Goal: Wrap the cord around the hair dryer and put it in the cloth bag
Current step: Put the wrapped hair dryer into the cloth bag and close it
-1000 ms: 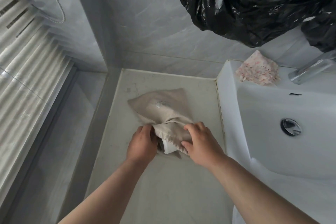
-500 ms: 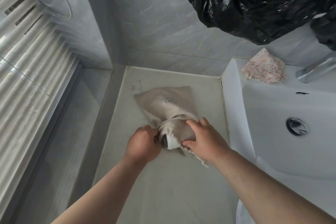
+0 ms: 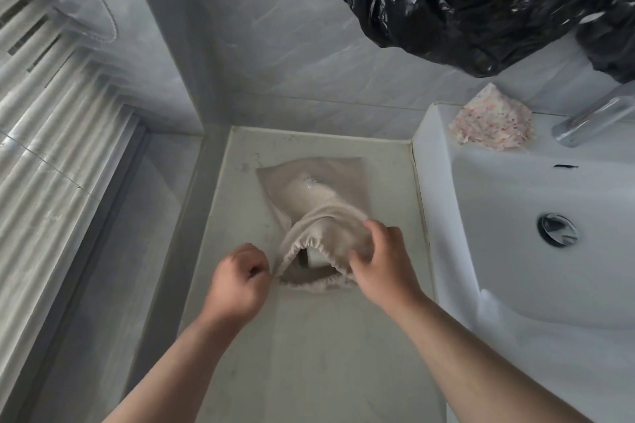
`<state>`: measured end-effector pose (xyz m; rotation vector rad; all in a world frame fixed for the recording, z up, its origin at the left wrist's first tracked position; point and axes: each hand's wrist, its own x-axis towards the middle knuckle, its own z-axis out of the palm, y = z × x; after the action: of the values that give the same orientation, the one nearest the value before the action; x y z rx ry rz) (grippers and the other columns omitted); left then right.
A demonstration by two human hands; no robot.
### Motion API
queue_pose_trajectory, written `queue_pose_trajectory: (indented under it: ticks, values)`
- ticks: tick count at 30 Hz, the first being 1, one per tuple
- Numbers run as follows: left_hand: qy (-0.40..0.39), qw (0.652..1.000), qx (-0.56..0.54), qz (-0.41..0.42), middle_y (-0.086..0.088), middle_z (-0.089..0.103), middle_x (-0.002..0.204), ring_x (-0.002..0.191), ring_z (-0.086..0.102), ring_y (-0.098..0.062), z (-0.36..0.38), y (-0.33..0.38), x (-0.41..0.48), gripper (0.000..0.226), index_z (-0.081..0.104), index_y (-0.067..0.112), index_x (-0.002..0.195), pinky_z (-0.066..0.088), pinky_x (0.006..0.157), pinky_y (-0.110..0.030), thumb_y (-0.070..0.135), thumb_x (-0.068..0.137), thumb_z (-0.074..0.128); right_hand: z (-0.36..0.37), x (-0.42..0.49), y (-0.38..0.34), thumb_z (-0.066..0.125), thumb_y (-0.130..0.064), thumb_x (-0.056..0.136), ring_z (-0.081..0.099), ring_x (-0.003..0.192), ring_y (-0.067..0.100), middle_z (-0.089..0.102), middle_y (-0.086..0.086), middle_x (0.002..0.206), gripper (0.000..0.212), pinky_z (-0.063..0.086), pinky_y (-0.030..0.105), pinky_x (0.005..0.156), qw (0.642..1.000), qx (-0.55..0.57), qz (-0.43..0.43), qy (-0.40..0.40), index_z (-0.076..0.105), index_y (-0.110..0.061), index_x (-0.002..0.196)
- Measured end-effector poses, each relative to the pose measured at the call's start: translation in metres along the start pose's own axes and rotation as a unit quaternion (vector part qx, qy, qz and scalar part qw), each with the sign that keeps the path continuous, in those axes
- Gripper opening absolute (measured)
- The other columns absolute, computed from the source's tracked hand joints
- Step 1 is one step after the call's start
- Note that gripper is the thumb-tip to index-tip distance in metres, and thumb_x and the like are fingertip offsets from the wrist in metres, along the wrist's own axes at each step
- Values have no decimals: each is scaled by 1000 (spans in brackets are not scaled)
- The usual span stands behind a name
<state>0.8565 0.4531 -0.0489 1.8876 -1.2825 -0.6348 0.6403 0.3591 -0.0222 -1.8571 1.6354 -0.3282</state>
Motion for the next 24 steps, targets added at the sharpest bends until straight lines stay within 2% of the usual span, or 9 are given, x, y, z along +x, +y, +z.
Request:
queue_pose_trajectory:
  ticks: [3, 6, 9, 11, 13, 15, 20, 22, 24]
  values:
    - [-18, 948, -205, -241, -8, 53, 62, 63, 52, -24, 10, 17, 6, 33, 54, 8, 62, 43, 59, -37, 40, 68, 54, -1, 12, 13, 63, -54, 83, 53, 122, 31, 53, 15, 133, 68, 43, 35, 101, 984, 96, 149, 37, 52, -11, 134]
    - [-96, 916, -140, -364, -8, 65, 75, 67, 65, -28, 24, 39, 20, 72, 63, 10, 78, 52, 55, -31, 80, 76, 49, 2, 26, 16, 53, -81, 68, 69, 99, 30, 73, 12, 107, 83, 55, 43, 94, 917, 244, 305, -80, 69, -9, 108]
    - [-158, 873, -163, -433, -8, 69, 85, 74, 68, -27, 38, 48, 26, 62, 65, 11, 91, 53, 59, -29, 72, 76, 64, 7, 31, 20, 66, -74, 69, 75, 86, 28, 78, 9, 93, 75, 59, 45, 87, 866, 345, 342, -119, 71, -7, 101]
    - [-169, 842, -234, -456, -10, 71, 80, 64, 65, -25, 40, 46, 26, 59, 68, 4, 100, 52, 56, -30, 57, 75, 77, 10, 31, 23, 69, -69, 70, 75, 73, 28, 78, 11, 80, 71, 62, 42, 73, 866, 351, 332, -125, 70, -3, 95]
    - [-154, 854, -219, -446, -10, 68, 69, 51, 58, -22, 41, 38, 24, 51, 69, 0, 99, 44, 49, -26, 43, 75, 83, 10, 28, 25, 68, -55, 83, 65, 44, 18, 68, 5, 52, 53, 52, 26, 44, 861, 377, 315, -132, 65, -2, 81]
    - [-132, 869, -184, -439, -12, 71, 71, 54, 59, -24, 43, 34, 19, 42, 71, 2, 97, 41, 49, -25, 33, 73, 85, 10, 23, 27, 67, -41, 89, 55, 32, 12, 61, 1, 44, 39, 37, 19, 34, 858, 388, 308, -136, 63, -4, 80]
    - [-93, 866, -196, -450, -13, 75, 82, 69, 70, -26, 47, 38, 3, 30, 72, 4, 92, 53, 53, -30, 24, 73, 84, 26, 14, 32, 72, -47, 83, 61, 40, 13, 68, 4, 61, 44, 43, 20, 41, 873, 343, 314, -148, 71, -5, 97]
    - [-129, 856, -207, -455, -14, 76, 88, 73, 72, -30, 43, 35, 2, 48, 73, 2, 98, 57, 60, -40, 31, 64, 88, 31, 9, 36, 74, -48, 80, 72, 59, 19, 76, 7, 73, 45, 58, 32, 56, 886, 329, 297, -135, 72, -6, 96]
    - [-187, 838, -260, -442, -16, 77, 91, 72, 73, -32, 35, 34, 5, 63, 72, 2, 106, 58, 61, -38, 41, 59, 86, 29, 8, 41, 76, -45, 79, 76, 79, 25, 79, 9, 87, 42, 61, 40, 77, 891, 328, 285, -132, 71, -7, 97]
